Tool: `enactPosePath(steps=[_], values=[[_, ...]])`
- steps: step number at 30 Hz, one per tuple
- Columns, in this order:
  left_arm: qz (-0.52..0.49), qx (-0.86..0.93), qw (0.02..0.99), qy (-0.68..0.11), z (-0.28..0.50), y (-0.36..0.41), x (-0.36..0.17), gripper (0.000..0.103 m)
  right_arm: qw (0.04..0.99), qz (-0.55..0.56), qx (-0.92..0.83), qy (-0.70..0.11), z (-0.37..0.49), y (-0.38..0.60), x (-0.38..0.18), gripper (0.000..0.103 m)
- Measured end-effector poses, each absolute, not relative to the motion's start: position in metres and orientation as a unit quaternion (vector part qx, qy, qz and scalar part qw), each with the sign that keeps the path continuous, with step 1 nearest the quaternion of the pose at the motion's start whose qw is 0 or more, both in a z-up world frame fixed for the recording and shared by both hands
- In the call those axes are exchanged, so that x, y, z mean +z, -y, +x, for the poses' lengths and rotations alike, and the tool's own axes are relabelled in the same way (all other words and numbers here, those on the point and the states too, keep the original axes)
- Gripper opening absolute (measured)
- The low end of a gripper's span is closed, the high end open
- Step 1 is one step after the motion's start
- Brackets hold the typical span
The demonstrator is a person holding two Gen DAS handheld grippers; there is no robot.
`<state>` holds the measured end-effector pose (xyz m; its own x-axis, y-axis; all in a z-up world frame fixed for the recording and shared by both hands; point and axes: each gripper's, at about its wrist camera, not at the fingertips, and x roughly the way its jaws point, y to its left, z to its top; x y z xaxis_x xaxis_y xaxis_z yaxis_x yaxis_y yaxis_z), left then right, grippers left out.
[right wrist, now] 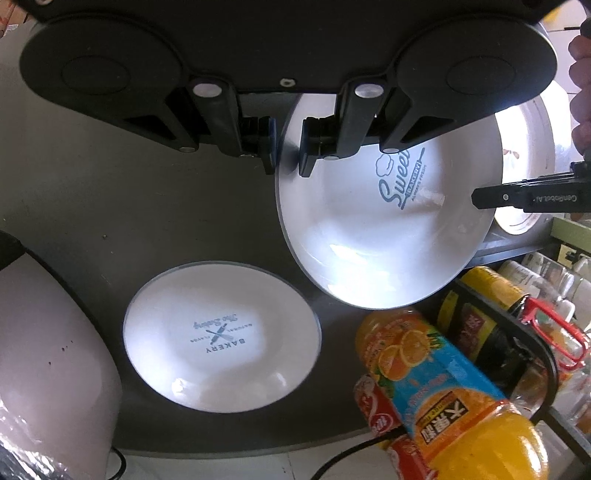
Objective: Organize plates and bowls
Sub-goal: 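Lift the 'Sweet' plate off the counter with both grippers, then carry the 'Sweet' plate over the flower-pattern plate with both grippers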
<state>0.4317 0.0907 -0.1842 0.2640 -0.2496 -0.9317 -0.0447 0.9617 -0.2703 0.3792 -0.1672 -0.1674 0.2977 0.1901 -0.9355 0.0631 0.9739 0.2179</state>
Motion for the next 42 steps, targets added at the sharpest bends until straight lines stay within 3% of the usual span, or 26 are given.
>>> enactPosePath(steps=[19,42], values=[[-0.164,-0.01,0.793,-0.586,0.401,-0.133,-0.165,0.013,0.802,0.095,0.109,-0.58,0.377,0.134,-0.151,0.012],[-0.24,0.08,0.782,-0.57,0.356,-0.242,-0.163,0.013,0.78,0.034,0.197,-0.593,0.391,0.029,-0.159,0.012]])
